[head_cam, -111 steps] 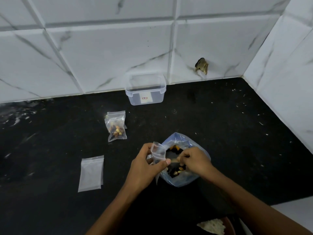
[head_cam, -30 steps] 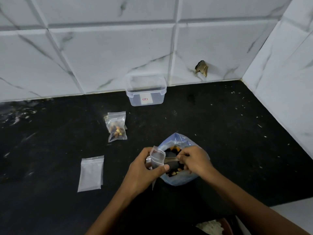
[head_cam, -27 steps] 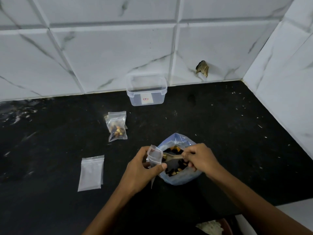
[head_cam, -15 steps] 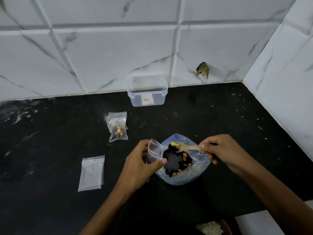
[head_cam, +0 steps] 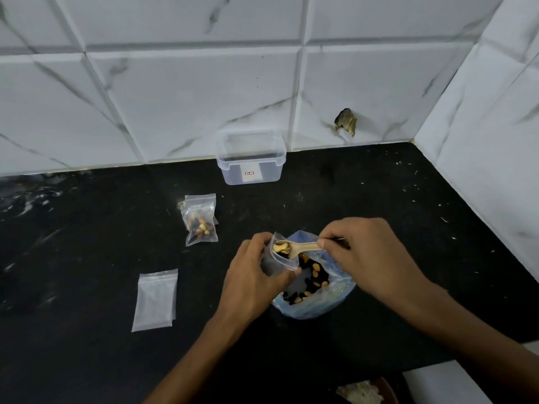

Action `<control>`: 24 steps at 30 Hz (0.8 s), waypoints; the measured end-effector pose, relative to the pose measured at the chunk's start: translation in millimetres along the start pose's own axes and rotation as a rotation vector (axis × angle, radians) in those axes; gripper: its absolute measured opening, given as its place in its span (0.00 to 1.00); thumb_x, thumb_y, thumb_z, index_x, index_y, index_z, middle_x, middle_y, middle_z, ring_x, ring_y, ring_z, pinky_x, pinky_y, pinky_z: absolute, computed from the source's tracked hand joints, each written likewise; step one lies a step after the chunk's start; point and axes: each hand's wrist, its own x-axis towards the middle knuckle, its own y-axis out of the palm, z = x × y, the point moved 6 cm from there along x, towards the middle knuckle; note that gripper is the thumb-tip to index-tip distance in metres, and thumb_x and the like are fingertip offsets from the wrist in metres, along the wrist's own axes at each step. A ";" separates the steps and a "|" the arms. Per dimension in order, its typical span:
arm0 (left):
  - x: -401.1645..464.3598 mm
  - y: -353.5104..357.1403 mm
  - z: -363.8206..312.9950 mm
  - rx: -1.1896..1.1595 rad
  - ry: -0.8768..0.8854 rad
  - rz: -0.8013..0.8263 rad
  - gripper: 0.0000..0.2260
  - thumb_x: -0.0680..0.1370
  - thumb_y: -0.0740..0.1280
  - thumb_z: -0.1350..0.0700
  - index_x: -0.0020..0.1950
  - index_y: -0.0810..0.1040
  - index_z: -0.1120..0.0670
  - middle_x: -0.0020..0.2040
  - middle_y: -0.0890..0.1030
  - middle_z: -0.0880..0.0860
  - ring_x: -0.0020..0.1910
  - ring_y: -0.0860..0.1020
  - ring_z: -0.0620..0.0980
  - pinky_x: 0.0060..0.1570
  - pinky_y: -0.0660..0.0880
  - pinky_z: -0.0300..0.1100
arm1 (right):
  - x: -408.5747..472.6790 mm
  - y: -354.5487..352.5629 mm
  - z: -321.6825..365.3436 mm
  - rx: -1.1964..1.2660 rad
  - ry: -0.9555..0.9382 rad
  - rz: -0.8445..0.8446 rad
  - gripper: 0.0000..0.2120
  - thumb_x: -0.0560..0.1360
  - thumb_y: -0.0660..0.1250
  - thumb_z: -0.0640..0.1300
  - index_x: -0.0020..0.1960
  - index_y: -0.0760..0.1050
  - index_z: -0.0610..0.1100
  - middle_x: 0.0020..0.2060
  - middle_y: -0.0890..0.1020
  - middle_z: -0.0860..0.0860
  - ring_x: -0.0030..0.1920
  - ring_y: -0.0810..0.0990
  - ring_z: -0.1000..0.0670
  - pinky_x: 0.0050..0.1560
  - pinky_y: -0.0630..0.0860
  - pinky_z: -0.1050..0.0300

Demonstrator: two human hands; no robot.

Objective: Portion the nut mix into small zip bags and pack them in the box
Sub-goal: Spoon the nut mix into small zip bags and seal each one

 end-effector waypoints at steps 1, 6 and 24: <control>0.3 0.8 0.0 -0.004 -0.002 -0.003 0.25 0.67 0.77 0.45 0.60 0.71 0.39 0.55 0.75 0.41 0.54 0.75 0.37 0.54 0.78 0.43 | -1.1 3.2 10.1 -0.094 -0.074 0.028 0.06 0.78 0.64 0.46 0.53 0.78 0.48 0.47 0.79 0.54 0.46 0.77 0.57 0.51 0.77 0.56; 1.1 1.9 0.3 -0.085 0.002 -0.010 0.25 0.66 0.77 0.47 0.60 0.72 0.40 0.55 0.77 0.42 0.55 0.76 0.39 0.55 0.78 0.44 | -10.7 25.7 32.2 -0.325 -0.346 0.103 0.17 0.68 0.76 0.49 0.52 0.76 0.45 0.49 0.77 0.50 0.43 0.77 0.54 0.42 0.74 0.62; -19.7 -6.8 22.2 -0.284 -0.111 0.078 0.19 0.72 0.76 0.53 0.58 0.74 0.41 0.53 0.82 0.42 0.53 0.80 0.38 0.47 0.76 0.34 | 4.3 47.9 -63.3 -0.164 0.025 0.114 0.05 0.79 0.63 0.45 0.48 0.78 0.50 0.42 0.77 0.56 0.41 0.76 0.60 0.44 0.73 0.66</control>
